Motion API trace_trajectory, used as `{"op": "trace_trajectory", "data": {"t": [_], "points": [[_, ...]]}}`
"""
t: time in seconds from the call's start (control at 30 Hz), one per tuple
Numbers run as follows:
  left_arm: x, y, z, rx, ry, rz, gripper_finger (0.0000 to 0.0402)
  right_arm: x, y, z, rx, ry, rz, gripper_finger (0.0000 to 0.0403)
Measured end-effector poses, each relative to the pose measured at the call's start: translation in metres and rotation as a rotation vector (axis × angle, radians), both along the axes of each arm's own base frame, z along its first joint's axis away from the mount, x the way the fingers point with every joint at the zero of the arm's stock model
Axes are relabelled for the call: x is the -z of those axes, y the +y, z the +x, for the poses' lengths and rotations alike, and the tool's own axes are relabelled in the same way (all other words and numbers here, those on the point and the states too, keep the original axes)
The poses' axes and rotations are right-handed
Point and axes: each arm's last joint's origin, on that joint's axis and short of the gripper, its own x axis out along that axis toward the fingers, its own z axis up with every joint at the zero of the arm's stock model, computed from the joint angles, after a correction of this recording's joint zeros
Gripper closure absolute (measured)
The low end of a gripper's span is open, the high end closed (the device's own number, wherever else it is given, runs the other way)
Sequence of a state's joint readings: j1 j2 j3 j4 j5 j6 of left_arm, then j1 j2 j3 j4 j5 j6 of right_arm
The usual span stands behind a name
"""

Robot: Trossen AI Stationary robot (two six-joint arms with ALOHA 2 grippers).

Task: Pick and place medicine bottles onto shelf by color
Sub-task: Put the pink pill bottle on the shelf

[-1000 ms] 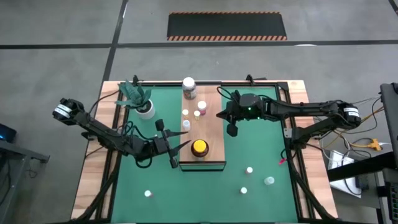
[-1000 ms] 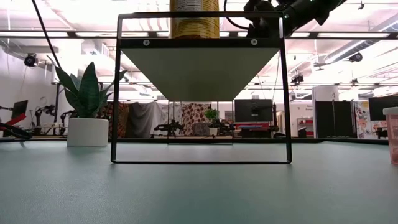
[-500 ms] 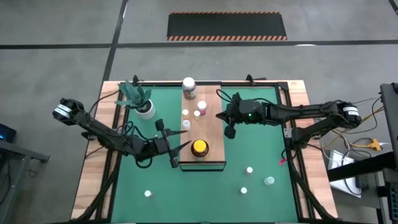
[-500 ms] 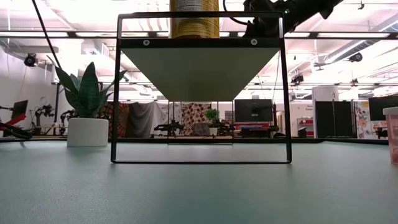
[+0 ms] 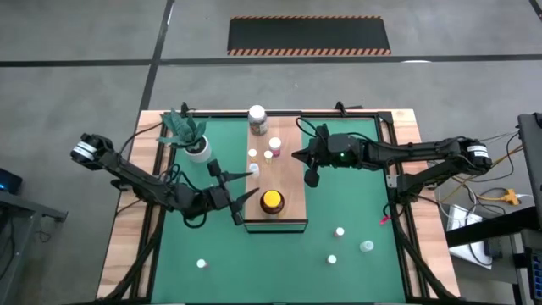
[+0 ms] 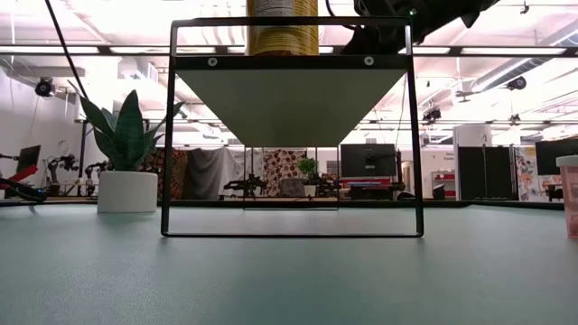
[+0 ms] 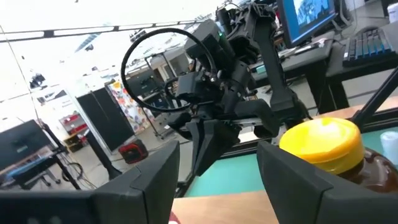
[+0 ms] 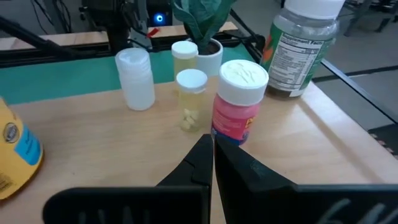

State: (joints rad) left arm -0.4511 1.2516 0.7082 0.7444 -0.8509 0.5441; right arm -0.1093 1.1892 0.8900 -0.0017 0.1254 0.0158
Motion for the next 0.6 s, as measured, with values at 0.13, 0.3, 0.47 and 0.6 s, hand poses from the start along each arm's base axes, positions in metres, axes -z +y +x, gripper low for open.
{"op": "trace_trajectory", "data": {"t": [0.13, 0.3, 0.47, 0.6], "points": [[-0.004, 0.002, -0.003, -0.010, 0.004, 0.032, 0.0202, -0.001, -0.001, 0.000, -0.009, 0.006, -0.026, 0.0394], [-0.017, 0.006, -0.013, -0.013, -0.038, 0.026, 0.0202, -0.013, -0.012, 0.001, -0.001, -0.021, -0.080, 0.0394], [-0.025, 0.010, -0.020, -0.008, -0.079, -0.012, 0.0202, -0.017, -0.027, 0.001, -0.059, -0.049, -0.054, 0.0394], [-0.024, 0.010, -0.020, -0.008, -0.074, -0.006, 0.0202, -0.011, -0.036, -0.002, -0.023, -0.033, -0.028, 0.0394]]}}
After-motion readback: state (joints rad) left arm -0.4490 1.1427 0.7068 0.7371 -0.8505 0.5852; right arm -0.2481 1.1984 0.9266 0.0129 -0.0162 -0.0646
